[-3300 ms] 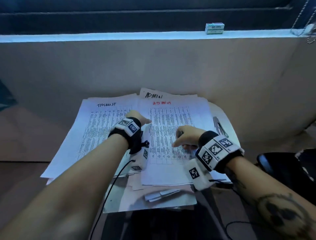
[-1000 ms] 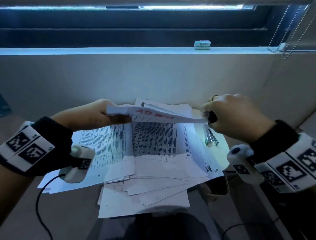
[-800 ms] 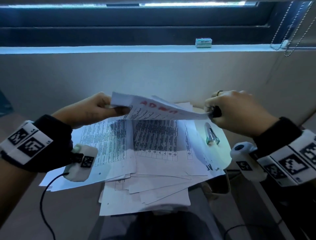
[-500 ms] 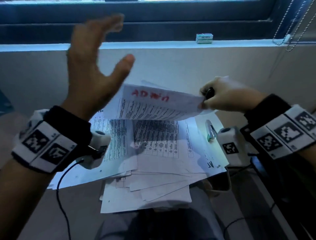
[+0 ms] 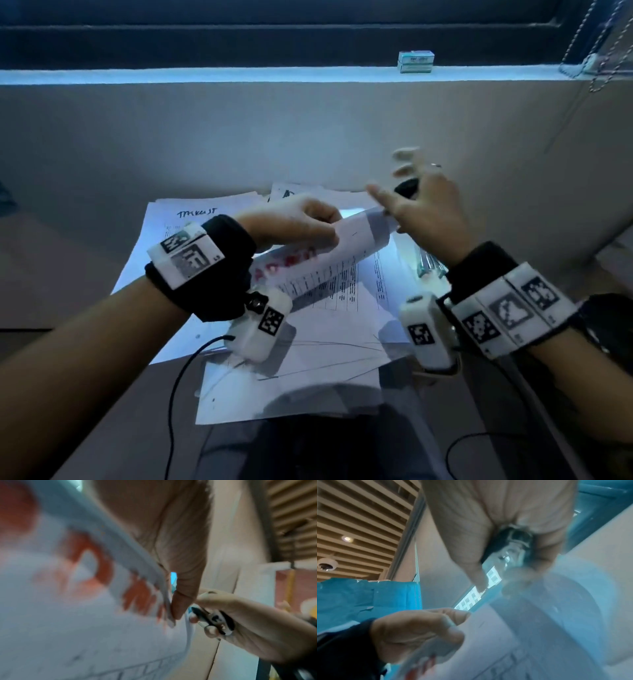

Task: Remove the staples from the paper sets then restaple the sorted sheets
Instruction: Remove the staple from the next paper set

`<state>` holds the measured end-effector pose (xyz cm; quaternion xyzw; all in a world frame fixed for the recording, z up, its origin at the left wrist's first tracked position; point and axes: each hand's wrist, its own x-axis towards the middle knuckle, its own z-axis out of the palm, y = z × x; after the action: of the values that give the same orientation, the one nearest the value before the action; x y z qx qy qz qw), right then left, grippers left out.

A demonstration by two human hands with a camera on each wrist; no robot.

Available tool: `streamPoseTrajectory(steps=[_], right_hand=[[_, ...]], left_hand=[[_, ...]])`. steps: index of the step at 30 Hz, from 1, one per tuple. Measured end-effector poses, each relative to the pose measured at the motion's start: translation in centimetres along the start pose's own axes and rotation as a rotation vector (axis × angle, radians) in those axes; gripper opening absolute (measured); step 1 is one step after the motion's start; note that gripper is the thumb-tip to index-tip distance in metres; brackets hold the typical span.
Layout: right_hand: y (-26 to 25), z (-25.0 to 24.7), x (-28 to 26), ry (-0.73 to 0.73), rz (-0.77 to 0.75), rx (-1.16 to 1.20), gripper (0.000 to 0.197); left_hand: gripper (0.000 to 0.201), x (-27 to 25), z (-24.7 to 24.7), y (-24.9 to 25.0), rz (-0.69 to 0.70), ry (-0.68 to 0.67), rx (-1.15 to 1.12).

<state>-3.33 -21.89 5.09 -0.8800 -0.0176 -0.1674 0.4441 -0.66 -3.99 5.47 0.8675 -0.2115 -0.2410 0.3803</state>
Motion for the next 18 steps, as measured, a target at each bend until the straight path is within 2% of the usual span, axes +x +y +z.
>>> streamPoseTrajectory(steps=[2, 3, 4, 7, 9, 12, 15, 18], right_hand=[[-0.1, 0.5, -2.1, 0.177, 0.033, 0.196, 0.042], [-0.1, 0.6, -3.2, 0.204, 0.061, 0.238, 0.041], [0.0, 1.0, -4.2, 0.197, 0.099, 0.261, 0.042], [0.8, 2.2, -6.4, 0.044, 0.221, 0.261, 0.045], [1.2, 3.1, -7.3, -0.131, 0.295, 0.251, 0.04], [1.8, 4.1, -8.2, -0.29, 0.369, 0.268, 0.036], [1.9, 4.4, -9.0, -0.197, 0.364, 0.27, 0.043], [2.1, 4.9, -9.8, 0.011, 0.37, 0.379, 0.049]], left_hand=[[0.01, -0.2, 0.5, -1.1, -0.017, -0.036, -0.083], [0.005, -0.3, 0.7, -1.5, -0.012, -0.04, -0.096], [0.009, -0.5, 1.0, -1.7, -0.01, -0.042, -0.089], [0.023, -0.7, 1.7, -2.2, -0.011, -0.061, -0.108], [0.018, -0.7, 2.1, -2.1, -0.004, -0.08, -0.071], [0.024, -0.3, 2.5, -2.1, 0.032, -0.004, 0.161], [0.023, -0.3, 3.1, -1.7, 0.113, 0.1, 0.323], [0.015, -0.6, 4.0, -1.7, 0.151, 0.136, 0.244]])
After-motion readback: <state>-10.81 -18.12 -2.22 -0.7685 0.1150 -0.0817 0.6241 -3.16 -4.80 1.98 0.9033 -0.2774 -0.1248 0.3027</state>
